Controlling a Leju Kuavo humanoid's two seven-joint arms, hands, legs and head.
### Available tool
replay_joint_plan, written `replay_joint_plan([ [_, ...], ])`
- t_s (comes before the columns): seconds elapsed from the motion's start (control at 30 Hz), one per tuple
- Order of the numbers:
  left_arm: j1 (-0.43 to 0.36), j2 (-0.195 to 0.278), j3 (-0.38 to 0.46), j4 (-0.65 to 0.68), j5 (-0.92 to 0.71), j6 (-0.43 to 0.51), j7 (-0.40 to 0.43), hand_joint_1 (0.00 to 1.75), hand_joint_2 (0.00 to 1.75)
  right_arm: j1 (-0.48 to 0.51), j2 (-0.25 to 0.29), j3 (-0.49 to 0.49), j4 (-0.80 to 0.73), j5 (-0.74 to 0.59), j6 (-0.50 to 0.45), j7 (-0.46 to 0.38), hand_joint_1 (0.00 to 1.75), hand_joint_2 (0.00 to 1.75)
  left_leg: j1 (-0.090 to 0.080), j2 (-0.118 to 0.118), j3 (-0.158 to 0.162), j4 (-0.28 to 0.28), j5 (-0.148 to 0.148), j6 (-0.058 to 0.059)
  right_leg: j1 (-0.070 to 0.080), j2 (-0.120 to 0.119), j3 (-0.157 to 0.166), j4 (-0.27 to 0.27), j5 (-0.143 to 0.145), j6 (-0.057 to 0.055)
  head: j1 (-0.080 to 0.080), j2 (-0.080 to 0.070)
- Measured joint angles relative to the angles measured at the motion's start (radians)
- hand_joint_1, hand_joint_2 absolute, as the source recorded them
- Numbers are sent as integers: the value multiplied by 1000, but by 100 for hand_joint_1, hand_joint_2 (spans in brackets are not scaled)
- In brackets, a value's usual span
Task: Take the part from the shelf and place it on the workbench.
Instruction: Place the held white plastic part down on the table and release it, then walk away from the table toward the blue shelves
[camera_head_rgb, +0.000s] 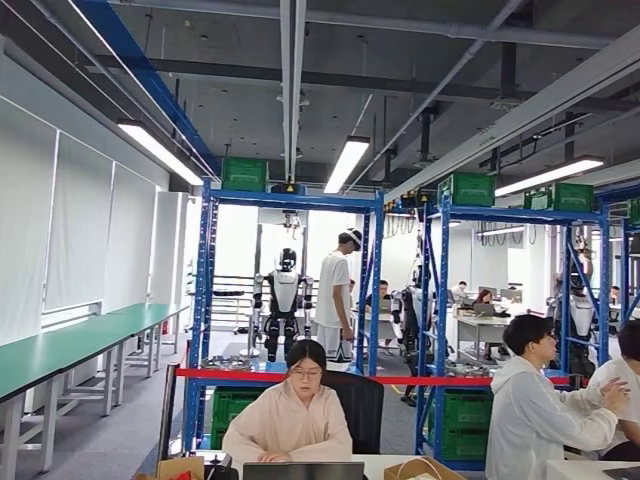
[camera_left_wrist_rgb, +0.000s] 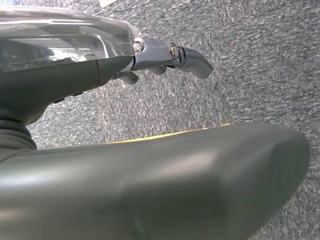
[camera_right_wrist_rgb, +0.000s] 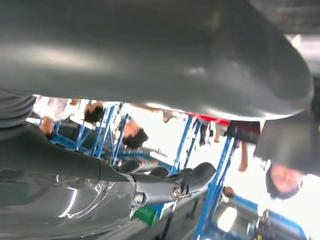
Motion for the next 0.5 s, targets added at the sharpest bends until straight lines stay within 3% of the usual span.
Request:
replay_joint_plan([
  [0.07,1,0,7,0,-2,-1,0,0,0,17,-27,-1,-27,-16,-1,-5,0,0,0,0,1,0,-1,3,-4,0,-54,117,-45,6,0,0],
  [0.1,2,0,9,0,-4,-2,-1,0,0,26,-39,-2,-40,-24,-2,-7,0,0,0,0,2,0,-1,3,-5,0,-66,140,-45,8,0,0],
  [0.13,3,0,12,0,-5,-3,-1,0,0,33,-51,-4,-52,-30,-3,-9,0,0,0,-1,2,0,-2,3,-5,0,-61,126,-27,8,0,0],
  [0.2,3,0,16,0,-9,-4,-2,0,0,39,-73,-14,-77,-42,-7,-10,0,0,-1,-1,3,0,-2,2,-5,0,-8,6,38,4,0,0],
  [0.27,2,0,21,0,-11,-6,-4,0,0,40,-91,-25,-99,-57,-14,-10,0,0,-2,-2,2,-1,-3,-2,0,1,43,-101,76,-4,0,0],
  [0.4,5,0,34,0,-19,-9,-8,0,0,84,-105,-82,-169,-207,-41,-59,0,0,0,-3,4,-9,-4,-21,6,-1,60,-139,81,-23,0,0],
  [0.47,5,0,38,0,-23,-9,-9,0,0,113,-100,-123,-214,-281,-39,-93,0,0,-2,-2,-11,30,-37,-25,2,-5,67,-152,87,-35,0,0],
  [0.5,4,0,39,0,-24,-10,-9,0,0,127,-95,-140,-232,-315,-21,-118,0,0,-3,-2,-32,78,-66,-25,2,-6,68,-154,88,-39,0,0],
])
